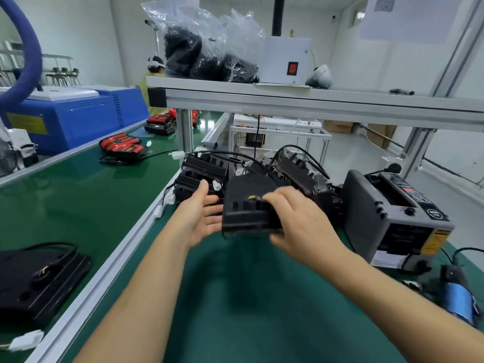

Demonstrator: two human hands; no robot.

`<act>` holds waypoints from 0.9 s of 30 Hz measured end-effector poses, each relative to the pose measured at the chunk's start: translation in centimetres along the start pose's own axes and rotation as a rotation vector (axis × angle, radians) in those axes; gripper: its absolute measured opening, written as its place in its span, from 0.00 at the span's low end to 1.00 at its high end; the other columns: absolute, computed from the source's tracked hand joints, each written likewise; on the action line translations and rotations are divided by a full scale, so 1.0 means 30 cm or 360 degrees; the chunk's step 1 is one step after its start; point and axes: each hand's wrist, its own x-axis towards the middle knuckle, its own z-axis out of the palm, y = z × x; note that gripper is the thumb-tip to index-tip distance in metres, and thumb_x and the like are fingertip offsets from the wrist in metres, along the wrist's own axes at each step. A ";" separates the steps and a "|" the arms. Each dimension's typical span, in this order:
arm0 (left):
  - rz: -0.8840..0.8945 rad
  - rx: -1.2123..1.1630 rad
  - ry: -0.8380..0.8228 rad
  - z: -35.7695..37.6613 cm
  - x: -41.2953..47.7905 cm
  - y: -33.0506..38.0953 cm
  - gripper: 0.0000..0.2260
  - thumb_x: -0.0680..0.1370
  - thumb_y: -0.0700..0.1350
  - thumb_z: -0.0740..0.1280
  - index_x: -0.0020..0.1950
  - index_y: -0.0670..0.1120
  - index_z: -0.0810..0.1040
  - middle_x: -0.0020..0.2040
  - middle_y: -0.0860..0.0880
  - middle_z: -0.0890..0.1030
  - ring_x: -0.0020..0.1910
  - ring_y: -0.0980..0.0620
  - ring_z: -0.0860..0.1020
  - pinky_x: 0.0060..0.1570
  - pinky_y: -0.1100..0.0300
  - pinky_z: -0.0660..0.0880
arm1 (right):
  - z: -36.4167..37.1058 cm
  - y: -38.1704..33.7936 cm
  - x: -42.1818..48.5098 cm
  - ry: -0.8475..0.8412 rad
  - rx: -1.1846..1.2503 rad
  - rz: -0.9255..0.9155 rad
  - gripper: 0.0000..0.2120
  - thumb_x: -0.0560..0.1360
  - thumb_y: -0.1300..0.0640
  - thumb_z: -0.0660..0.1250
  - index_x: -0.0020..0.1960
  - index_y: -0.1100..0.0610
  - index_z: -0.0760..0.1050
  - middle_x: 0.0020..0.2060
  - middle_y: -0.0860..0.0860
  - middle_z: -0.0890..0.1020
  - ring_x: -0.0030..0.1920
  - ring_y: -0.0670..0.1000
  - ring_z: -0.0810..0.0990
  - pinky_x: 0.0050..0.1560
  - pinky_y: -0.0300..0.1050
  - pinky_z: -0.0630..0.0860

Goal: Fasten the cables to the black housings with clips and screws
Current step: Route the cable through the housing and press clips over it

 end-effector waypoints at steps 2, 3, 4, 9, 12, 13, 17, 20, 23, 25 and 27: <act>-0.0099 0.0151 -0.0112 0.010 -0.029 -0.018 0.26 0.79 0.61 0.57 0.65 0.42 0.70 0.57 0.40 0.80 0.46 0.45 0.83 0.35 0.56 0.79 | -0.005 -0.026 -0.091 0.0018 -0.0008 -0.0064 0.29 0.55 0.61 0.74 0.56 0.60 0.75 0.48 0.56 0.78 0.46 0.59 0.79 0.41 0.50 0.78; -0.0128 0.0246 -0.0173 0.017 -0.045 -0.035 0.22 0.78 0.59 0.60 0.62 0.43 0.73 0.54 0.42 0.82 0.43 0.47 0.83 0.34 0.57 0.79 | -0.005 -0.038 -0.136 0.0030 -0.0007 -0.0083 0.30 0.54 0.61 0.74 0.56 0.59 0.74 0.48 0.55 0.78 0.46 0.58 0.79 0.43 0.48 0.78; -0.0143 0.0342 -0.0237 0.023 -0.062 -0.057 0.18 0.78 0.55 0.62 0.59 0.44 0.75 0.50 0.44 0.84 0.40 0.49 0.83 0.34 0.58 0.78 | -0.004 -0.050 -0.179 0.0032 -0.0009 -0.0097 0.31 0.54 0.60 0.74 0.57 0.57 0.72 0.48 0.54 0.78 0.47 0.56 0.78 0.44 0.47 0.77; -0.0191 0.0568 -0.0368 0.030 -0.129 -0.197 0.07 0.78 0.43 0.66 0.55 0.46 0.78 0.47 0.48 0.85 0.38 0.52 0.83 0.35 0.60 0.78 | 0.007 -0.091 -0.357 -0.0048 -0.0015 -0.0131 0.33 0.54 0.55 0.74 0.57 0.55 0.69 0.47 0.52 0.78 0.50 0.51 0.73 0.46 0.45 0.77; -0.0168 0.0636 -0.0378 0.029 -0.159 -0.267 0.05 0.79 0.42 0.65 0.53 0.47 0.79 0.47 0.48 0.85 0.42 0.52 0.84 0.38 0.63 0.78 | 0.013 -0.110 -0.432 -0.0153 -0.0002 -0.0128 0.34 0.53 0.54 0.73 0.58 0.55 0.69 0.46 0.52 0.79 0.50 0.51 0.75 0.45 0.43 0.77; -0.0132 0.0692 -0.0373 0.027 -0.164 -0.287 0.06 0.79 0.42 0.65 0.54 0.47 0.79 0.47 0.49 0.85 0.44 0.53 0.84 0.39 0.64 0.77 | 0.014 -0.117 -0.450 -0.0183 -0.0003 -0.0125 0.34 0.53 0.53 0.73 0.58 0.55 0.69 0.46 0.52 0.79 0.50 0.51 0.75 0.45 0.43 0.77; 0.0054 0.0979 -0.0259 0.027 -0.180 -0.334 0.07 0.79 0.46 0.63 0.49 0.56 0.80 0.45 0.59 0.84 0.43 0.59 0.81 0.38 0.68 0.73 | 0.010 -0.139 -0.496 -0.0269 0.0013 -0.0100 0.38 0.52 0.46 0.78 0.58 0.54 0.68 0.46 0.51 0.80 0.49 0.51 0.77 0.45 0.41 0.78; 0.0131 0.1257 -0.0209 0.031 -0.179 -0.352 0.08 0.80 0.50 0.61 0.53 0.58 0.79 0.51 0.61 0.80 0.49 0.58 0.78 0.44 0.68 0.72 | 0.007 -0.154 -0.517 -0.0342 0.0042 -0.0065 0.41 0.52 0.40 0.79 0.59 0.54 0.68 0.47 0.50 0.80 0.48 0.50 0.81 0.46 0.39 0.78; 0.0123 0.1740 -0.0100 0.032 -0.173 -0.364 0.21 0.81 0.54 0.58 0.73 0.50 0.65 0.62 0.53 0.66 0.64 0.54 0.66 0.64 0.60 0.63 | 0.003 -0.160 -0.534 -0.0406 0.0120 -0.0029 0.37 0.58 0.43 0.78 0.62 0.53 0.69 0.50 0.49 0.80 0.53 0.49 0.80 0.51 0.41 0.78; 0.0264 0.1861 0.0014 0.034 -0.194 -0.358 0.22 0.81 0.53 0.58 0.74 0.50 0.64 0.63 0.53 0.66 0.66 0.54 0.62 0.67 0.58 0.61 | -0.003 -0.152 -0.545 -0.0411 0.0307 0.0084 0.28 0.66 0.47 0.74 0.63 0.54 0.73 0.53 0.49 0.79 0.56 0.47 0.77 0.55 0.39 0.75; 0.0577 0.1809 0.0072 0.041 -0.249 -0.344 0.16 0.80 0.51 0.60 0.68 0.54 0.72 0.58 0.58 0.68 0.62 0.57 0.64 0.61 0.63 0.61 | -0.016 -0.139 -0.552 -0.0394 0.0541 0.0297 0.20 0.72 0.50 0.68 0.62 0.54 0.75 0.56 0.47 0.77 0.58 0.43 0.73 0.58 0.33 0.70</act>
